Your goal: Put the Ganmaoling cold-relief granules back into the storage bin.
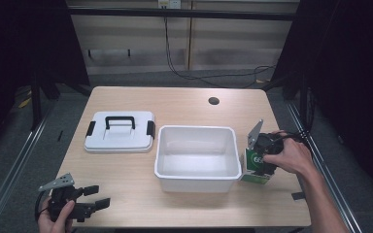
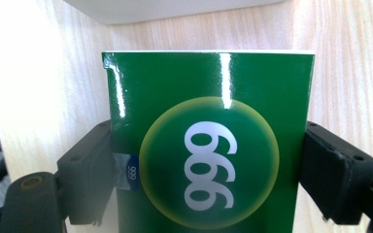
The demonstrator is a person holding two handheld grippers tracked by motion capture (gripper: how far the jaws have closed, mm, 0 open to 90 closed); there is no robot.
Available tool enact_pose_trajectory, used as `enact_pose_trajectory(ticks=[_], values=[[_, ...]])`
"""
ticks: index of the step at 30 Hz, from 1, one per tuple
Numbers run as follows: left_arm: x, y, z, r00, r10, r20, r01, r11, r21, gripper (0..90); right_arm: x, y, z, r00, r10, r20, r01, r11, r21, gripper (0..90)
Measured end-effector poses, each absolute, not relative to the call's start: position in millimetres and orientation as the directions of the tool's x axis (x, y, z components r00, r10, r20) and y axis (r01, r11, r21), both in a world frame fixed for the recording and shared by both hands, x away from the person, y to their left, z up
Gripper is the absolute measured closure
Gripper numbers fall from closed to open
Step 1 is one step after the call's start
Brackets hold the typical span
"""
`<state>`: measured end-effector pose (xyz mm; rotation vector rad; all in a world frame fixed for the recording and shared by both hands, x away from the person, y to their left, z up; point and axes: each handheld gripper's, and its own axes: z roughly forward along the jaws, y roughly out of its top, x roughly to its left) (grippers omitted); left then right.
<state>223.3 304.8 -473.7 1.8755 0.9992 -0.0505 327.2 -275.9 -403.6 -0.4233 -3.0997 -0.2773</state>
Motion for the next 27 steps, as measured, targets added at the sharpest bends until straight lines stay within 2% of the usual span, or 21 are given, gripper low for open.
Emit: enact_pose_trajectory(ticks=[10,27], values=[[223.4,305.0,-473.7,0.662,0.614,-0.429,0.653,-0.193,0.732,16.2,319.2,-289.8,-391.9,-0.939,0.341,0.044,0.341,0.909,0.240,15.9],[223.3,304.8,-473.8,0.659,0.615,-0.432,0.655,-0.188,0.732,16.2,306.7,-314.4,-373.2,-0.929,0.366,0.058,0.358,0.844,0.398,16.0]])
